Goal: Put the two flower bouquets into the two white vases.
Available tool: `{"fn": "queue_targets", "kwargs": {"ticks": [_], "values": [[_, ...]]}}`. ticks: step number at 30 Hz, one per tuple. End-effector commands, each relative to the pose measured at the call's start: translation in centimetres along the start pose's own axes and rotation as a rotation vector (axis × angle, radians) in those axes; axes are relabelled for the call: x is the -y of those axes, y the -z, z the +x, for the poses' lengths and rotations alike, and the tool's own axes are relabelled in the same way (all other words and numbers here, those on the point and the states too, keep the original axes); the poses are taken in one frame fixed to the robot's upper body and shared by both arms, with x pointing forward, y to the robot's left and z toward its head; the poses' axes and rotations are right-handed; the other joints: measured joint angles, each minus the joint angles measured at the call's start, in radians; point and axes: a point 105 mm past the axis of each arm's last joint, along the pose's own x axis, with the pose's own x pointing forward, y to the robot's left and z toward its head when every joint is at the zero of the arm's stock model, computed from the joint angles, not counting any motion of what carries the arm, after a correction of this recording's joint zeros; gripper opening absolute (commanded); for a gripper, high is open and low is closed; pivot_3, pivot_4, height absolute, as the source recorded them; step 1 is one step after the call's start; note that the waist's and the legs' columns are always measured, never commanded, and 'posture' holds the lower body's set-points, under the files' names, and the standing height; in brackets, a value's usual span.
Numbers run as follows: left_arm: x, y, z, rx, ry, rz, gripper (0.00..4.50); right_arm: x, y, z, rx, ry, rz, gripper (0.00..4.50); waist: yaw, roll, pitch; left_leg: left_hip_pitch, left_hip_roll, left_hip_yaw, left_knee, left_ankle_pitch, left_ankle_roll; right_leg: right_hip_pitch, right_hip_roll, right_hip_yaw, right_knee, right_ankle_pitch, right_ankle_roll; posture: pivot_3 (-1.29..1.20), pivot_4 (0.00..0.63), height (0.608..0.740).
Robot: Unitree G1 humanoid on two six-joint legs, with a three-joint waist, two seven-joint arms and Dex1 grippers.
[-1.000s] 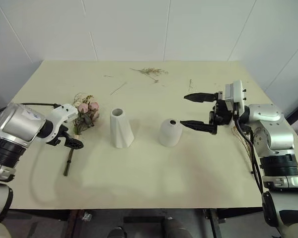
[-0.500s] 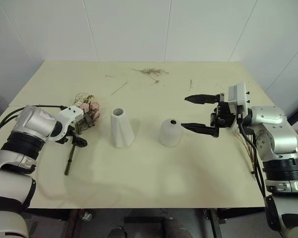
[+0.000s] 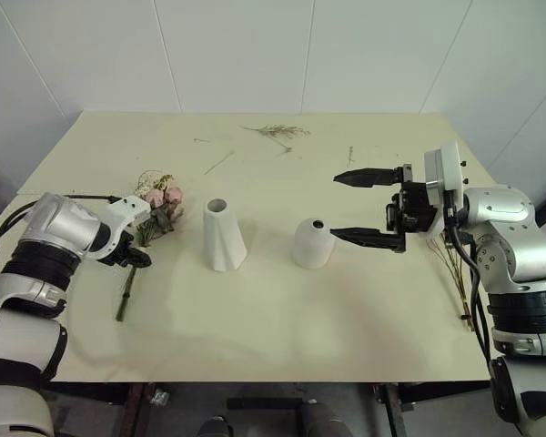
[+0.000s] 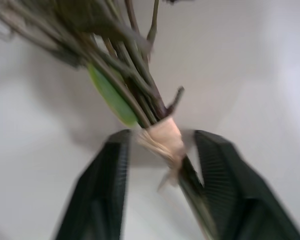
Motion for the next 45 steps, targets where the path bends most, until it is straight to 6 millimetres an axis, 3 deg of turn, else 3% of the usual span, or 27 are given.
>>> {"fn": "queue_targets", "kwargs": {"ticks": [1,4,12,14,17,19,23,31,36,45], "values": [[-0.9,0.7,-1.0,-0.002,-0.032,-0.027,0.77,0.2,-1.2,-0.6,0.012,0.014,-0.047,4.50,0.002,0.000,0.000,0.000,0.000,0.000,0.000,0.000,0.000,0.000,0.000,0.000,0.000,0.000,0.000,0.00,0.150,0.740],[-1.6,1.2,-1.1,0.006,-0.053,-0.052,0.03,0.4,-1.2,-0.7,0.007,0.018,-0.047,4.50,0.005,0.000,0.000,0.000,0.000,0.000,0.000,0.000,0.000,0.000,0.000,0.000,0.000,0.000,0.000,0.00,0.150,0.740],[-2.1,1.7,-0.4,0.046,-0.055,-0.116,0.03,0.5,-1.1,-1.1,-0.020,0.027,-0.041,4.50,0.004,0.000,0.000,0.000,0.000,0.000,0.000,0.000,0.000,0.000,0.000,0.000,0.000,0.000,0.000,0.00,0.150,0.740],[-2.3,0.9,-0.4,0.109,-0.056,-0.117,0.03,0.6,-1.2,-1.2,-0.030,0.030,-0.041,4.50,0.005,0.000,0.000,0.000,0.000,0.000,0.001,0.000,0.000,0.000,0.000,0.000,0.001,0.000,0.000,0.00,0.150,0.740],[-2.2,-2.7,-1.7,0.363,0.002,-0.098,0.03,0.6,-1.2,-1.5,-0.048,0.041,-0.037,4.50,0.008,0.000,0.000,0.000,0.000,0.000,0.002,0.000,0.000,0.000,0.000,0.000,0.002,0.000,0.000,0.00,0.150,0.740],[-2.6,-3.3,-2.3,0.427,-0.009,-0.094,0.03,0.6,-1.1,-1.7,-0.058,0.048,-0.033,4.50,0.010,0.000,0.000,-0.001,0.000,-0.001,0.004,0.000,0.000,0.000,0.000,-0.001,0.002,0.000,0.000,0.00,0.150,0.740],[-2.7,-7.9,-6.4,0.859,0.052,-0.104,0.03,0.4,-1.0,-2.2,-0.088,0.066,-0.031,4.50,0.012,0.000,0.000,-0.003,0.000,-0.001,0.005,0.000,0.000,0.000,-0.001,-0.001,0.001,0.001,0.001,0.00,0.150,0.740],[1.2,-11.8,-14.8,1.486,0.302,0.043,0.03,0.5,-1.1,-3.1,-0.106,0.111,-0.017,4.50,0.011,0.000,0.000,-0.003,0.000,-0.001,0.005,0.000,-0.001,0.000,-0.001,-0.001,0.001,0.001,0.001,0.00,0.150,0.740],[5.0,-12.6,-16.0,1.617,0.469,0.118,0.03,1.0,-1.3,-3.6,-0.119,0.139,-0.029,4.50,0.010,0.000,0.000,-0.002,0.000,-0.001,0.007,0.000,-0.001,0.000,-0.001,-0.001,0.002,0.001,0.002,0.00,0.150,0.740],[8.4,-12.6,-14.9,1.657,0.627,0.076,0.03,1.0,-1.5,-4.4,-0.137,0.174,-0.033,4.50,0.009,-0.001,0.000,-0.002,0.000,-0.001,0.007,0.000,-0.001,0.001,-0.001,-0.001,0.002,0.001,0.002,0.00,0.150,0.740]]}}
